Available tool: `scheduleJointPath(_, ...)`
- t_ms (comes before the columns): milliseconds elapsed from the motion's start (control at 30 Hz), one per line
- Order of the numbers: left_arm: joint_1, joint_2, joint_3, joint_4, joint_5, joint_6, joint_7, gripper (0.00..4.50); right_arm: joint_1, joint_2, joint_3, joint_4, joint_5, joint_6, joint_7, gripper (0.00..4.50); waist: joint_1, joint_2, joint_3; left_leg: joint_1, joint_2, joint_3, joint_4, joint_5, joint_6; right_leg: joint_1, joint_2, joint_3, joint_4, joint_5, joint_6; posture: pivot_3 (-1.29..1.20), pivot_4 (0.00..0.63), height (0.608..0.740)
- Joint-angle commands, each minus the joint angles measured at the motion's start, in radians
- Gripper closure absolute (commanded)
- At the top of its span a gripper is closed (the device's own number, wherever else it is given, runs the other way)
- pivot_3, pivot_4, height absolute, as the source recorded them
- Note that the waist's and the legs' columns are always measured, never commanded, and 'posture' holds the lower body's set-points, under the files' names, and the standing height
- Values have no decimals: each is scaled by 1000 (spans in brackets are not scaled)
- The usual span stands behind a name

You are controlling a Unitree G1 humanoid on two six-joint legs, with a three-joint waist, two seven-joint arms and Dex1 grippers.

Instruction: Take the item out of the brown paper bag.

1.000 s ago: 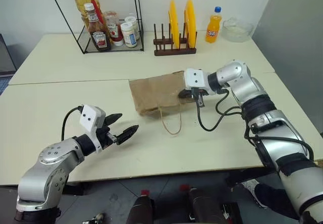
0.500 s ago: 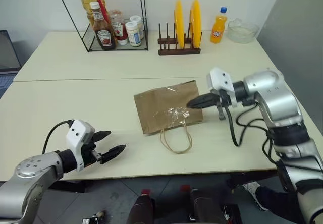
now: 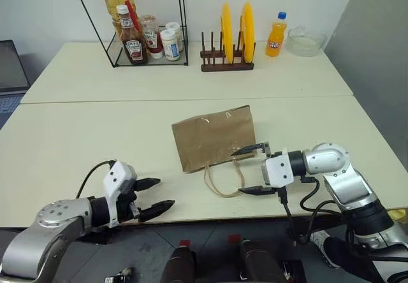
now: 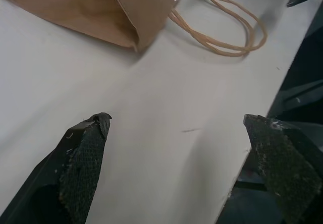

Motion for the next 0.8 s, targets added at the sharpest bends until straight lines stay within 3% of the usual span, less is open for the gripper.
scheduleJointPath(33,-22,-7,-26,15,15,-35,-17,0,-13,-24,24,79,-74,-154,-55,36,0,0,0,0,0,0,0,0,0,0,0,0,0,0,0,0,150,740)
scheduleJointPath(233,-20,-13,-49,35,26,-58,-28,0,-27,-29,53,161,-130,-254,-123,36,0,0,0,1,1,0,0,0,0,0,0,1,1,0,0,0,150,740)
scheduleJointPath(533,-22,-40,-84,33,43,-80,-19,0,13,56,47,72,73,-92,-110,36,1,0,0,1,0,-1,0,0,0,1,0,1,2,0,0,0,150,740)
scheduleJointPath(800,-27,-63,-132,28,57,-92,-15,0,15,77,39,49,115,-17,-125,36,1,0,0,2,0,0,0,0,0,1,0,1,2,0,0,0,150,740)
